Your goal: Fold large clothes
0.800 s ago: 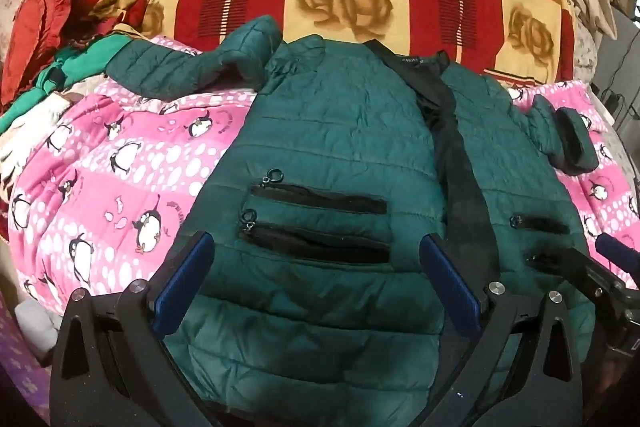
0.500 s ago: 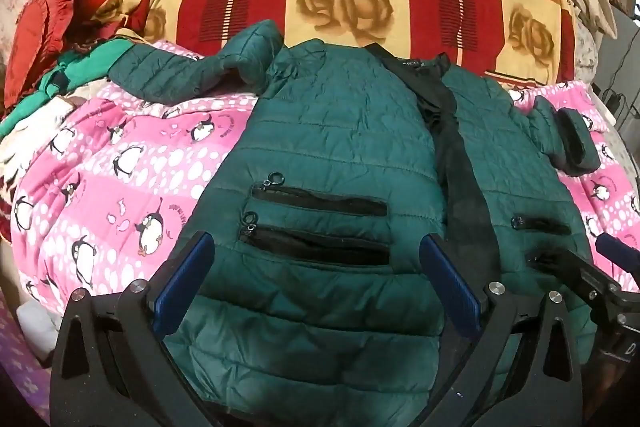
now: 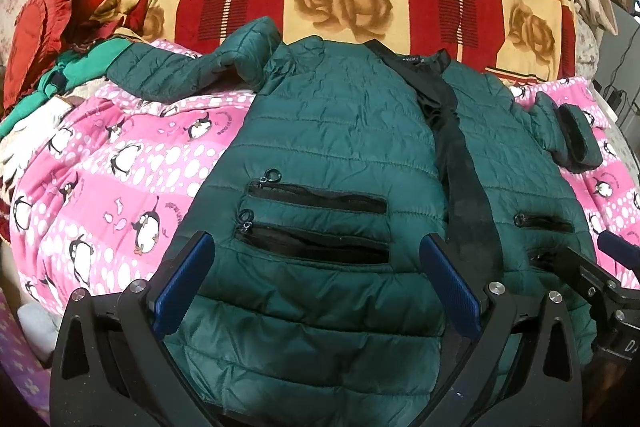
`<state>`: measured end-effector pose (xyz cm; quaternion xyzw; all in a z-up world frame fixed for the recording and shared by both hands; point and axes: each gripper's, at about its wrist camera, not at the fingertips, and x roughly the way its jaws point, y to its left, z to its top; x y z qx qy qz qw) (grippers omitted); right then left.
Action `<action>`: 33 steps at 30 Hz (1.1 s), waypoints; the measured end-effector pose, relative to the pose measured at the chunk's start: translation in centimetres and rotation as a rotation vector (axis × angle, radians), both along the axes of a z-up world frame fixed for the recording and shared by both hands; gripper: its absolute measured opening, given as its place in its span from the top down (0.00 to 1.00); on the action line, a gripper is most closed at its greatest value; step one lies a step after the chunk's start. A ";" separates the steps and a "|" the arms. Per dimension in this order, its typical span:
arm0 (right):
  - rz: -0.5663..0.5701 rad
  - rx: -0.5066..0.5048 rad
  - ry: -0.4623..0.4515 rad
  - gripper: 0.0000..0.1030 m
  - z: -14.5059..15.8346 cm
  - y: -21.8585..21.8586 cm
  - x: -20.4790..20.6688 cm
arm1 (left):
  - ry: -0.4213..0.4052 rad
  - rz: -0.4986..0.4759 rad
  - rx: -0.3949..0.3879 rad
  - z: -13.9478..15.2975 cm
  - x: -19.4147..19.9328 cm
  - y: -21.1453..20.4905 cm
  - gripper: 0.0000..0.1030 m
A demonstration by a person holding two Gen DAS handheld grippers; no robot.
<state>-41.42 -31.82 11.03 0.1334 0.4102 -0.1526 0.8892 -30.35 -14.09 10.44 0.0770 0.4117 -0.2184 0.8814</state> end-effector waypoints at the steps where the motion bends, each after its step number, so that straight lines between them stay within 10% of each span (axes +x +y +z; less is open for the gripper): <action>1: -0.003 0.004 -0.002 0.00 -0.1 -0.1 0.0 | 0.000 -0.001 0.001 0.0 0.0 0.0 0.01; 33: -0.042 0.030 0.055 0.00 -1.6 -1.3 0.1 | 0.058 -0.035 -0.008 -2.2 0.1 -1.1 0.01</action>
